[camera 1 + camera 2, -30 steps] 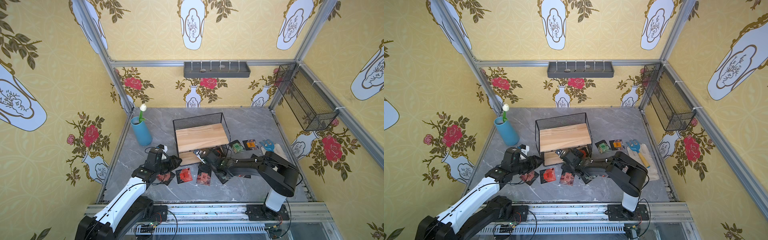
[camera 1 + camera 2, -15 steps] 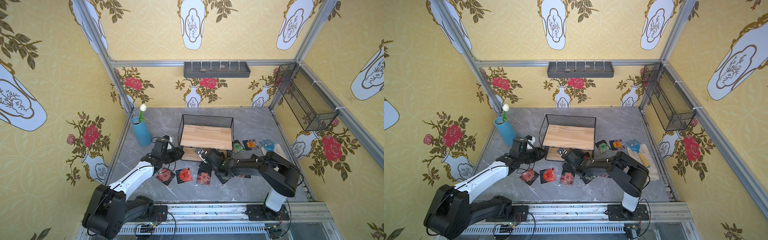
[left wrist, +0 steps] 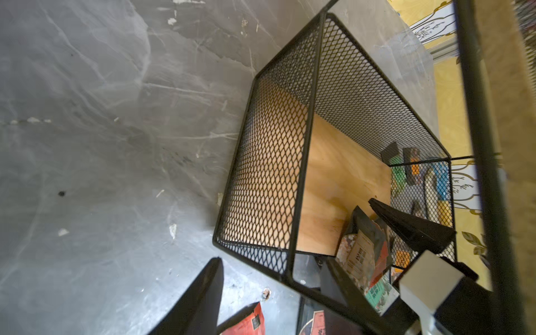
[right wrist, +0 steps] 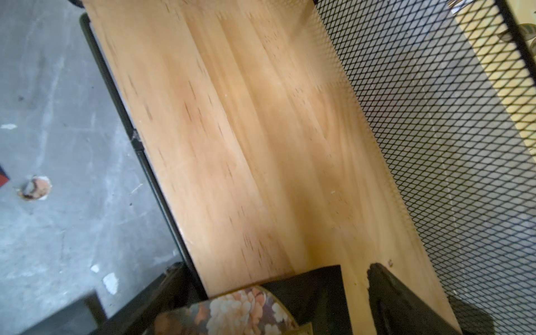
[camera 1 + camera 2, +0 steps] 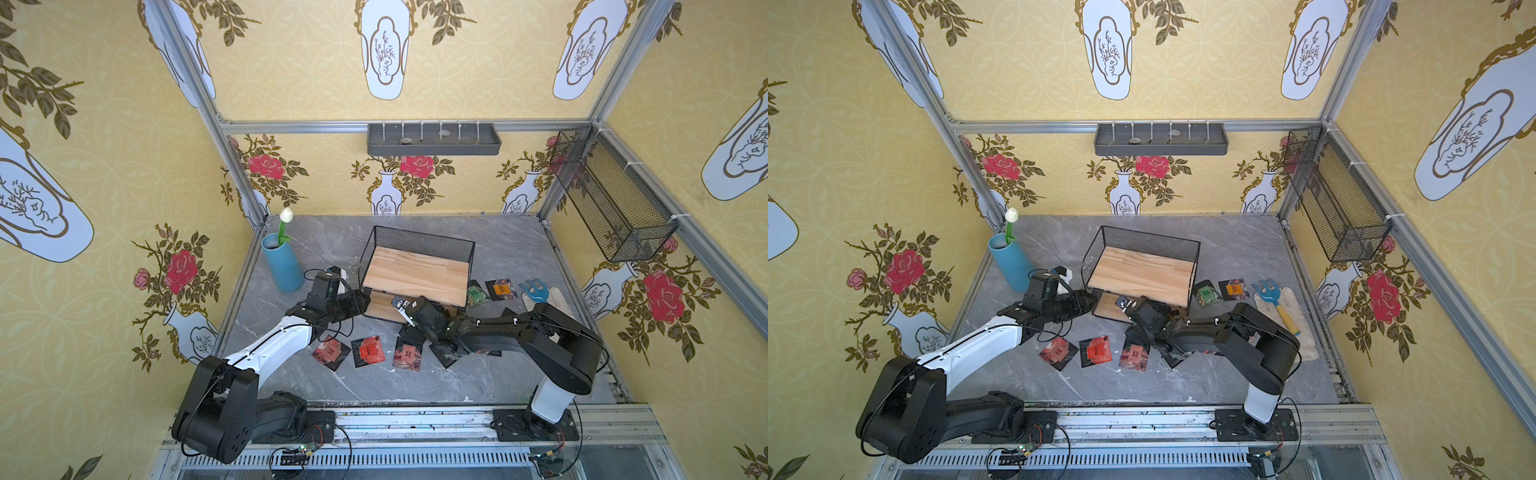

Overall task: Remove the tea bags from the shelf
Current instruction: Adjust the shelf at the center of the board.

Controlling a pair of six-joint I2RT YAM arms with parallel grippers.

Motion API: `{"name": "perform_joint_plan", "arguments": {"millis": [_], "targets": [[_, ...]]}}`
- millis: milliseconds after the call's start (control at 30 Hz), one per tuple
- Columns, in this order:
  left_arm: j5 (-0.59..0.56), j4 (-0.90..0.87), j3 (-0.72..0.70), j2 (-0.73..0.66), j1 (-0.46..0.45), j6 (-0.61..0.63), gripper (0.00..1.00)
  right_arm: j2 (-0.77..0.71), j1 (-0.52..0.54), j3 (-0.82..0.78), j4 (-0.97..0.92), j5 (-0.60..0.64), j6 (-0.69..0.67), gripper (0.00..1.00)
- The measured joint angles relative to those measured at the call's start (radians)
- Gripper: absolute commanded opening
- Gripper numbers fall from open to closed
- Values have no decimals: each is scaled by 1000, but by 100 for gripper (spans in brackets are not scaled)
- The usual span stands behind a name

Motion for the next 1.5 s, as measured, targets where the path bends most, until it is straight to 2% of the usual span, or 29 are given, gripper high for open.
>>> {"name": "perform_joint_plan", "arguments": {"millis": [233, 433, 533, 567, 633, 767, 800, 1133, 1500], "targets": [[-86, 57, -16, -8, -42, 68, 62, 0, 0, 3, -2, -7, -2, 99], [-143, 135, -46, -2, -86, 117, 54, 1, 0, 4, -4, -8, -3, 99], [-162, 171, -39, 26, -89, 134, 42, 3, 0, 6, -3, -10, -4, 99], [-163, 179, -34, 35, -94, 134, 36, 4, 0, 6, -3, -10, -4, 99], [-175, 179, -25, 50, -100, 141, 30, 5, 0, 6, -2, -10, -2, 99], [-225, 186, -8, 79, -107, 211, 3, 6, 0, 8, 3, -10, -8, 99], [-228, 201, -6, 82, -107, 212, 0, 6, 1, 8, 6, -10, -13, 99], [-265, 212, -8, 65, -112, 209, 0, 7, -1, 8, 25, -13, -26, 99], [-401, 192, -32, 38, -155, 172, 0, 7, -2, 6, 31, -14, -30, 99]]}}
